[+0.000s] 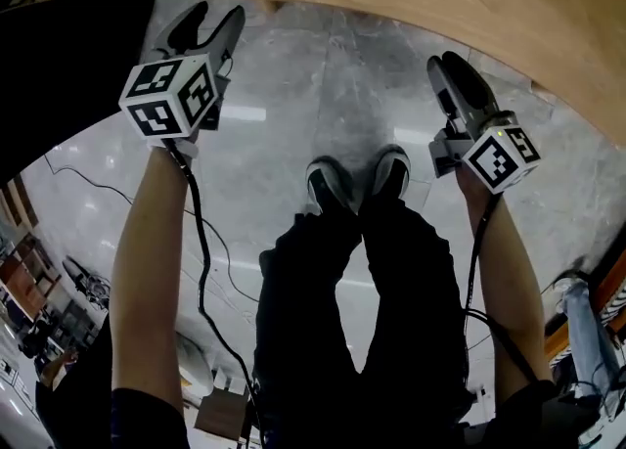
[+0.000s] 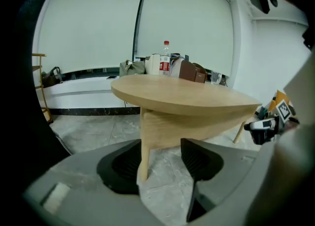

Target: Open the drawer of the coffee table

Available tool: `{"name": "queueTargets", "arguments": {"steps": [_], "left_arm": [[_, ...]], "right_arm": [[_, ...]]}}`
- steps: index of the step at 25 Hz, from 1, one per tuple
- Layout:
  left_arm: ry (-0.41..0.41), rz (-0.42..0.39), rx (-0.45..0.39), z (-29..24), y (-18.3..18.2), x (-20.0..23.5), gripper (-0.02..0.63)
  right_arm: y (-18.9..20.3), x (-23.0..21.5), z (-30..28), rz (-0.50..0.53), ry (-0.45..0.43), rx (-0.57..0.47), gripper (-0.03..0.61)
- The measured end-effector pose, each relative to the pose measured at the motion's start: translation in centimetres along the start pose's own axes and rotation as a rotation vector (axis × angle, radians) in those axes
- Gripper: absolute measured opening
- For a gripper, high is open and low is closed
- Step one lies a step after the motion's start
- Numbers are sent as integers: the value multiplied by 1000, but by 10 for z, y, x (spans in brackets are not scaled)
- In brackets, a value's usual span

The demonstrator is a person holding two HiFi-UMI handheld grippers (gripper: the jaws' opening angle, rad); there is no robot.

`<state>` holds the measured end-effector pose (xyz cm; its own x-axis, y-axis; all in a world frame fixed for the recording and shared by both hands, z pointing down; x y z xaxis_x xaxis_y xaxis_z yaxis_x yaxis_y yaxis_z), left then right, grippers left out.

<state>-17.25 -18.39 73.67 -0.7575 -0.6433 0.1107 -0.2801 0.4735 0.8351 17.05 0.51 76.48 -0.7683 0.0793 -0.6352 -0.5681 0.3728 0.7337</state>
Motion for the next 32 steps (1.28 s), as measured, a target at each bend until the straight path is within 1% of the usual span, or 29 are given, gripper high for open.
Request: {"name": "queueTargets", "arguments": {"steps": [3,5,7,10,12,15,17,21,27,32], "left_arm": [[25,-8,-28,-16,-5,12,322],[44,-22,-44,-26,-6,15,336],[62,-32,-53,-36,-3,17,344],[97,-30,-80,-46,2,15,347],[129,-8,-101,-49,1,12,348],[160,5,-104,-51,-1,10,356],[161,8,-101,-52,-3,11,356],[158,24,-108,-51,-8,12,356],[171,59,-103,-32,3,7,356],[176,60,-64,-13,13,3,356]], "right_arm": [[11,-21,-23,-42,-7,-39,255],[13,-34,-35,-62,-14,-76,312],[16,-45,-45,-87,-27,-114,346],[20,-57,-57,-157,-69,-174,373],[17,-60,-60,-201,-94,-211,378],[14,-59,-59,-209,-111,-226,374],[11,-62,-62,-215,-123,-230,373],[2,-59,-65,-247,-181,-244,376],[14,-50,-47,-247,-152,-220,376],[29,-39,-32,-243,-122,-171,380]]}}
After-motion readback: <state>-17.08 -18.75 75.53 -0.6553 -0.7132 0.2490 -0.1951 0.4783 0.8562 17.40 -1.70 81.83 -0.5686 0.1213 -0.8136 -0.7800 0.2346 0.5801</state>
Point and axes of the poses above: the fingertips, and each gripper's own axes: z backward along the fingers, x to its left, y out of its underside, the point moved 8 cm from there along z, backward along the fingers, and after that the axes turned 8 degrees about -x, right-handed, at the moved point
